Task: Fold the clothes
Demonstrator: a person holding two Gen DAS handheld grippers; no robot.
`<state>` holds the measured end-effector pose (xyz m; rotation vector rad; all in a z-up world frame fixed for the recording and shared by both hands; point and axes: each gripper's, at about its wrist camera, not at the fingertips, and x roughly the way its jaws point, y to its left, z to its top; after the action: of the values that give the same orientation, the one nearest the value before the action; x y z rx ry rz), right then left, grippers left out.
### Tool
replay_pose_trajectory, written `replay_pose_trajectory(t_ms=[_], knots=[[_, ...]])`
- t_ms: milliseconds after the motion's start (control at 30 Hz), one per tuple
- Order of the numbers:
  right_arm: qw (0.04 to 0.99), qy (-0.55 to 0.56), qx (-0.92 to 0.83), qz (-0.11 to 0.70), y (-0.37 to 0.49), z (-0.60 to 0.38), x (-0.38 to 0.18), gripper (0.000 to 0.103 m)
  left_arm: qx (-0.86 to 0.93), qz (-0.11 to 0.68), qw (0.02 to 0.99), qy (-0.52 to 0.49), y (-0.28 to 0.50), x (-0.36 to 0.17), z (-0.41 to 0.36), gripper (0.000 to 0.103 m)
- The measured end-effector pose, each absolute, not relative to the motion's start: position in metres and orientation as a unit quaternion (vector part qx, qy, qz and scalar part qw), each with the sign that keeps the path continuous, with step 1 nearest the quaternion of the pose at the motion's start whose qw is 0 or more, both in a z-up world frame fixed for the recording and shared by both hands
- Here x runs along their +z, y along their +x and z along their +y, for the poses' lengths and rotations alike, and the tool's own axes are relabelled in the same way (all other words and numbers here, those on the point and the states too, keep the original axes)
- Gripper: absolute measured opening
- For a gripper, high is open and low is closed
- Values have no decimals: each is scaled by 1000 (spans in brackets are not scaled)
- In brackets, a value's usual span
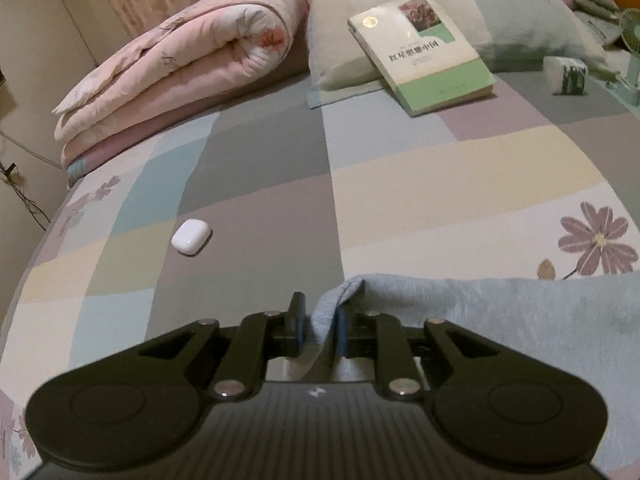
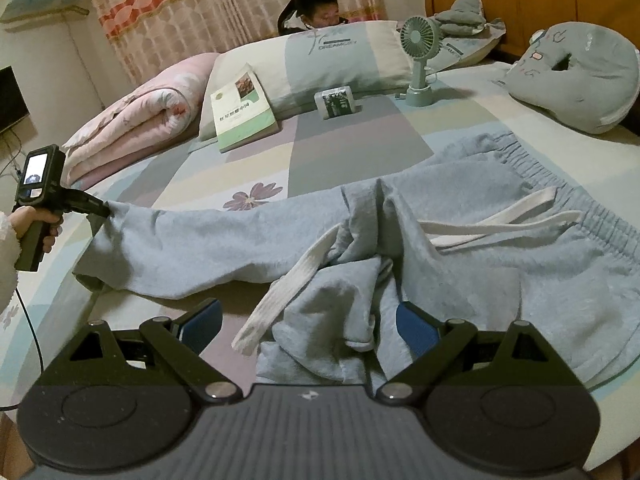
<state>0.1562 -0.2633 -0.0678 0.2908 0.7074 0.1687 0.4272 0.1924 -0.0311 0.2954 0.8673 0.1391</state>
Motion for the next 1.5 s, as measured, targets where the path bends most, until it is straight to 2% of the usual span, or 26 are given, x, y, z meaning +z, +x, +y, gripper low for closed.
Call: replay_pose_trajectory(t_ms=[100, 167, 233, 467, 733, 900, 1067, 1133, 1200, 1233, 1267, 1300, 1333, 1500], knots=[[924, 144, 86, 344, 155, -262, -67, 97, 72, 417, 894, 146, 420, -26, 196, 33], [924, 145, 90, 342, 152, -260, -65, 97, 75, 409, 897, 150, 415, -17, 199, 45], [924, 146, 95, 341, 150, -258, -62, 97, 79, 399, 901, 152, 407, -5, 203, 52], [921, 133, 126, 343, 141, -243, -54, 100, 50, 407, 899, 151, 363, 10, 211, 58], [917, 122, 162, 345, 136, -225, -48, 100, 7, 453, 878, 154, 293, -31, 215, 60], [915, 120, 168, 347, 138, -214, -46, 100, 2, 476, 873, 108, 290, -63, 230, 60], [916, 111, 155, 354, 143, -211, -48, 100, -14, 457, 887, 61, 299, -74, 237, 60], [914, 112, 149, 360, 148, -211, -52, 100, -8, 444, 895, 42, 308, -77, 243, 58], [912, 112, 145, 366, 152, -209, -55, 100, -1, 436, 900, 21, 317, -80, 248, 51], [912, 109, 144, 370, 154, -207, -57, 100, 3, 436, 900, 10, 322, -84, 251, 43], [911, 105, 143, 372, 156, -206, -58, 100, 4, 439, 898, 1, 326, -87, 253, 23], [910, 101, 143, 374, 157, -204, -60, 100, 4, 442, 897, -8, 329, -91, 255, 13], [910, 98, 143, 376, 158, -202, -61, 100, 2, 443, 896, -11, 331, -94, 256, 7], [909, 94, 142, 381, 163, -198, -64, 100, 24, 429, 902, 34, 330, -88, 257, 3]])
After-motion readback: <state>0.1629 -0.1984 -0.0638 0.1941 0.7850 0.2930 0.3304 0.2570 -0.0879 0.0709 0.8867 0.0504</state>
